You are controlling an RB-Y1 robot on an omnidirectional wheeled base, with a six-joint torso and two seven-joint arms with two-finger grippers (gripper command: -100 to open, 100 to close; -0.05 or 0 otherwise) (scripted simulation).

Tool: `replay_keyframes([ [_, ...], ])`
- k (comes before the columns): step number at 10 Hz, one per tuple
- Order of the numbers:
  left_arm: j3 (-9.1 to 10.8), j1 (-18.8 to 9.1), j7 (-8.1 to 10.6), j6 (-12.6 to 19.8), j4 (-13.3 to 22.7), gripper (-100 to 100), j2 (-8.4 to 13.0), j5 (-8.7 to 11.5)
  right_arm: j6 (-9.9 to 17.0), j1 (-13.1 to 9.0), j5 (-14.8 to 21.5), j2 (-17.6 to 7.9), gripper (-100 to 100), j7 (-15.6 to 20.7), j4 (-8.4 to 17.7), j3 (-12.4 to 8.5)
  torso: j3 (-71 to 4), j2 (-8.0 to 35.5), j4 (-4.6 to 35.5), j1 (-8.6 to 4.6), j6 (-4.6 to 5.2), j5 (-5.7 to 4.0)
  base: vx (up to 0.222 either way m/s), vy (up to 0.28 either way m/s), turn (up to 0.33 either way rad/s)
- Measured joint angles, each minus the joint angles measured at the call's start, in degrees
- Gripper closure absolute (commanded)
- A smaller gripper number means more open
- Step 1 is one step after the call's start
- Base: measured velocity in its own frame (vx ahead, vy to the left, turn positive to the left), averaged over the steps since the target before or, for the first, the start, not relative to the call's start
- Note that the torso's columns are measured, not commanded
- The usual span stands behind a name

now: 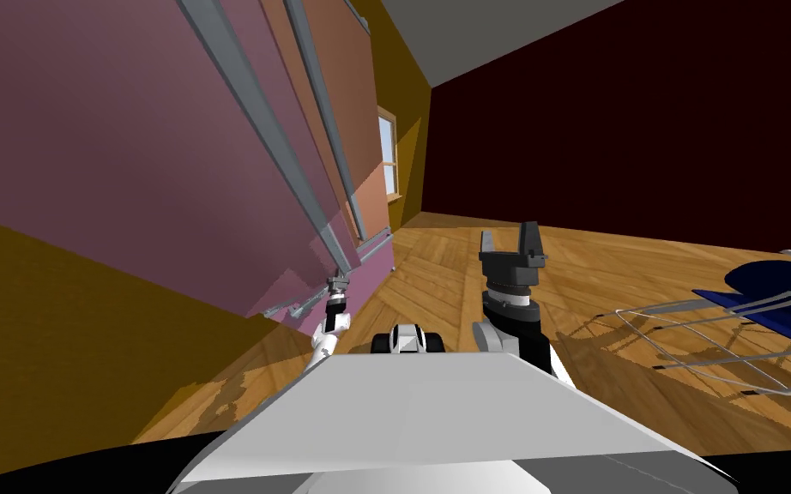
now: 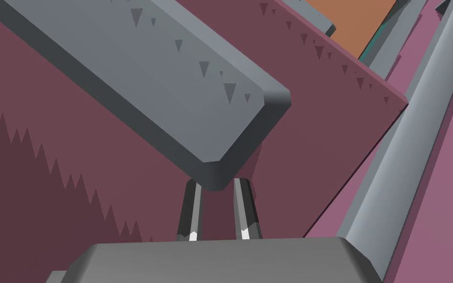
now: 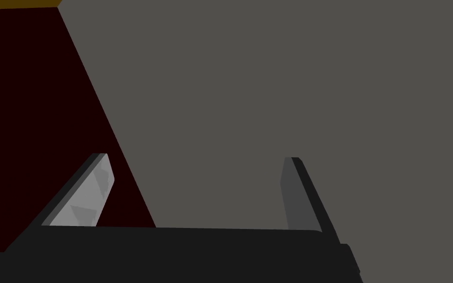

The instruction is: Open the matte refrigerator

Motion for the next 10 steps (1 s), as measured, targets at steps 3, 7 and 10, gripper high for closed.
replay_keyframes([
  [3, -2.09, 0.31, 2.55, -0.48, -0.36, 100, 0.85, -1.43, 0.01, -0.02, 0.00, -0.01, 0, 0.00, 0.01, -0.01, 0.27, 0.42, -0.06, 0.20, -0.12, 0.20, -0.184, 0.086, -0.120],
  [7, -5.63, 2.03, 7.31, -1.41, -2.44, 100, 2.56, -3.71, 0.01, -0.02, 0.00, -0.01, 0, 0.00, 0.01, -0.01, 0.24, 0.44, 0.13, -0.07, 0.03, 0.02, -0.225, 0.091, -0.117],
  [10, -8.55, 3.07, 10.30, -2.08, -4.16, 100, 3.07, -5.66, 0.01, -0.02, 0.00, -0.01, 0, 0.00, 0.01, -0.01, 0.25, 0.45, 0.26, -0.24, 0.08, -0.08, -0.183, 0.094, -0.096],
])
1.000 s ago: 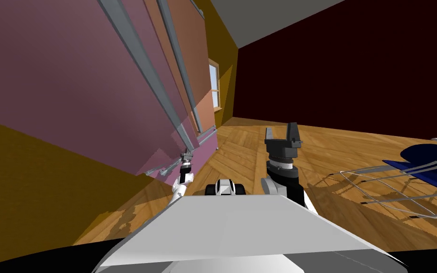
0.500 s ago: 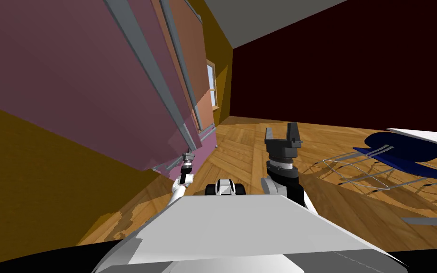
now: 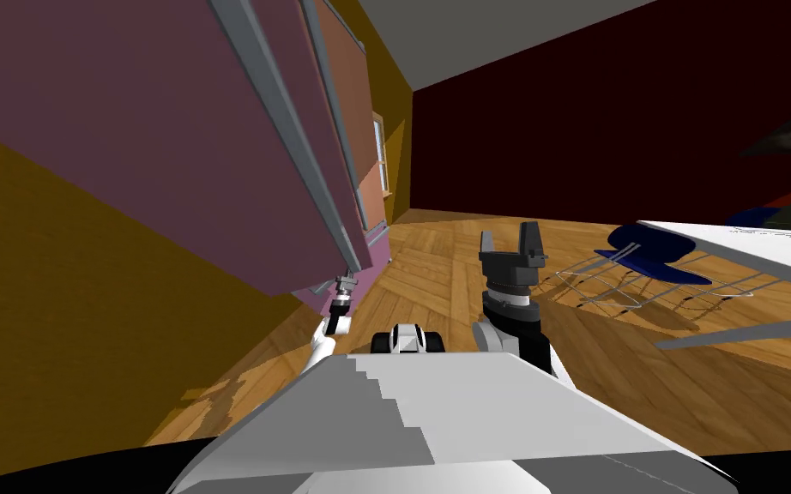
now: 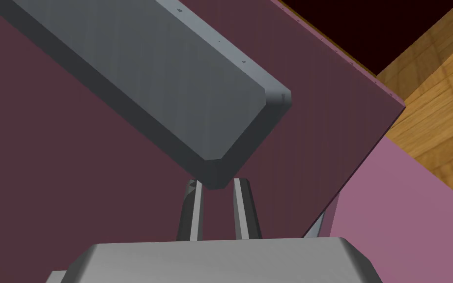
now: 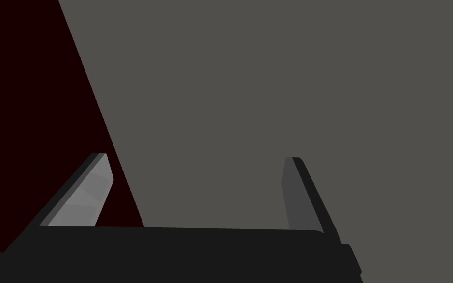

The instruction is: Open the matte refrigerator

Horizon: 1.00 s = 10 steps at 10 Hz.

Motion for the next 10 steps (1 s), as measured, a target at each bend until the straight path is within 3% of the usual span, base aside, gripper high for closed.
replay_keyframes([
  [2, -0.11, 0.96, 0.94, -0.58, 0.79, 100, 0.62, -0.27, 0.00, 0.01, 0.00, 0.01, 0, 0.00, -0.01, 0.01, -0.31, -0.54, -0.32, 0.25, -0.15, 0.14, -0.096, 0.018, -0.178],
  [5, 0.13, 3.21, 4.69, -4.01, 0.73, 100, 3.43, -0.73, -0.01, 0.01, 0.00, 0.01, 0, 0.00, -0.01, 0.01, -0.13, -0.24, -0.32, 0.50, -0.23, 0.25, -0.100, 0.023, -0.137],
  [7, 0.45, 4.69, 8.12, -7.12, 1.21, 100, 6.41, -1.10, 0.00, 0.01, 0.00, 0.00, 0, 0.00, 0.00, 0.00, -0.02, -0.03, -0.23, 0.49, -0.27, 0.20, -0.119, 0.028, -0.137],
  [10, 0.48, 6.95, 11.03, -9.86, 0.55, 100, 7.99, -1.60, 0.00, 0.02, 0.00, 0.01, 0, 0.00, -0.01, 0.00, -0.10, -0.15, -0.16, 0.27, -0.23, 0.08, -0.086, 0.007, -0.098],
])
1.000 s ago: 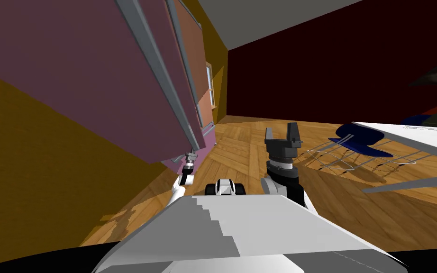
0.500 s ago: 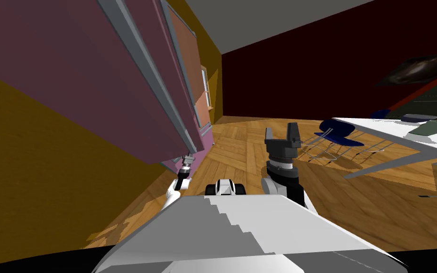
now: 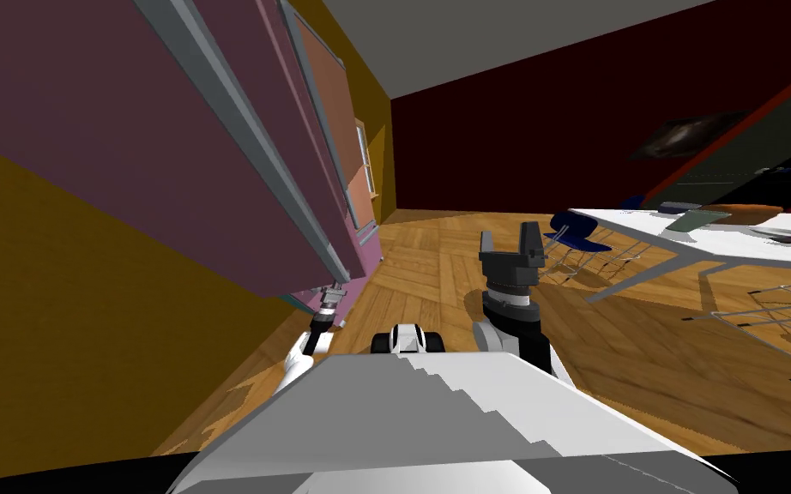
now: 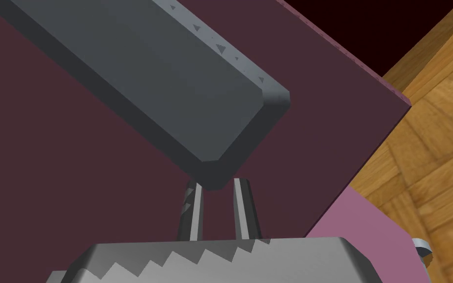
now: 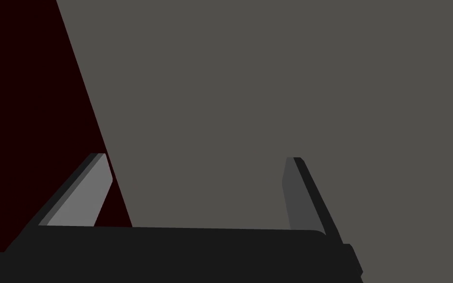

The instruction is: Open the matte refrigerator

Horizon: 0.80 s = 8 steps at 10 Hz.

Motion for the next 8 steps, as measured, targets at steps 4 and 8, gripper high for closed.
replay_keyframes([
  [4, 1.41, 2.15, 4.54, -2.08, -1.27, -100, 2.74, -1.07, -0.01, 0.02, 0.00, 0.01, 0, 0.00, -0.01, 0.01, -0.32, -0.59, -0.44, 0.19, -0.08, 0.24, 0.036, -0.048, 0.079],
  [8, 4.22, 4.18, 10.07, -4.42, -2.31, -100, 5.02, -2.97, -0.01, 0.02, 0.00, 0.00, 0, 0.00, -0.01, 0.00, -0.14, -0.31, -0.36, 0.57, -0.03, 0.37, 0.083, -0.084, 0.083],
])
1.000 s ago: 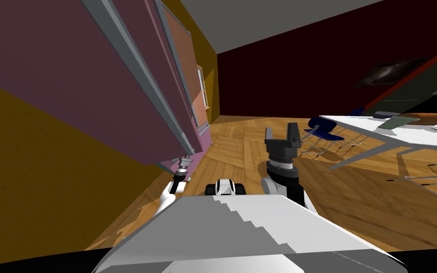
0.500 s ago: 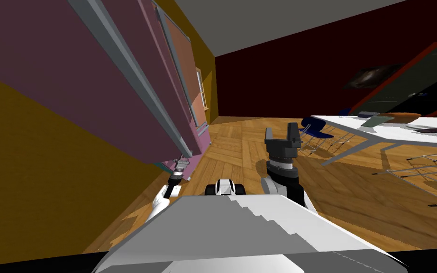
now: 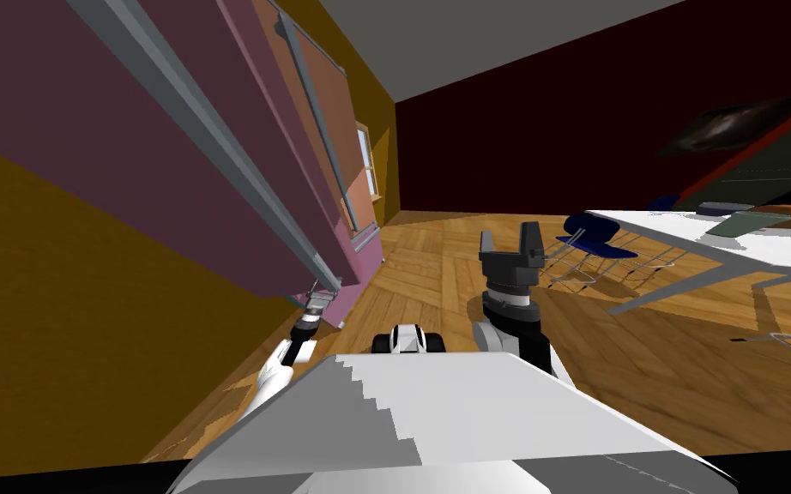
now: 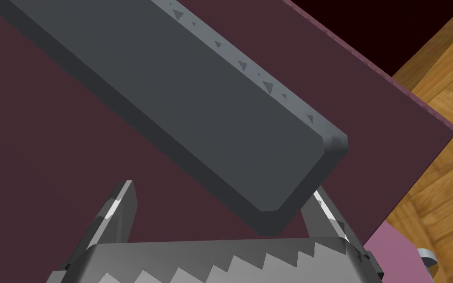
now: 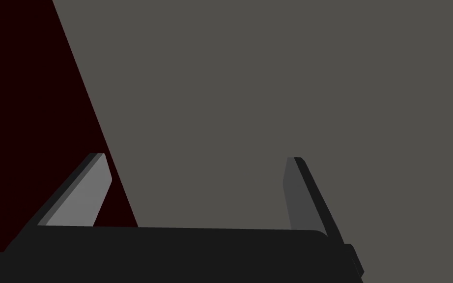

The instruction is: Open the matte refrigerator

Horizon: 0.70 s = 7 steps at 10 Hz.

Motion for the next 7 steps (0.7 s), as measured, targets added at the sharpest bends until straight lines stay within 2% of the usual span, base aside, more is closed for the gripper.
replay_keyframes([
  [5, 3.03, 2.68, 7.31, -1.54, -2.09, -100, 3.00, -2.71, 0.00, 0.00, 0.00, 0.00, 0, 0.00, 0.00, 0.00, 0.23, 0.55, 0.47, -0.29, -0.31, -0.46, 0.066, -0.081, 0.103],
  [7, 4.24, 3.54, 9.84, -2.95, -1.90, -100, 3.99, -3.68, 0.00, -0.01, 0.00, 0.00, 0, 0.00, 0.00, 0.00, 0.22, 0.57, 0.59, -0.38, -0.11, -0.57, 0.040, -0.046, 0.047],
])
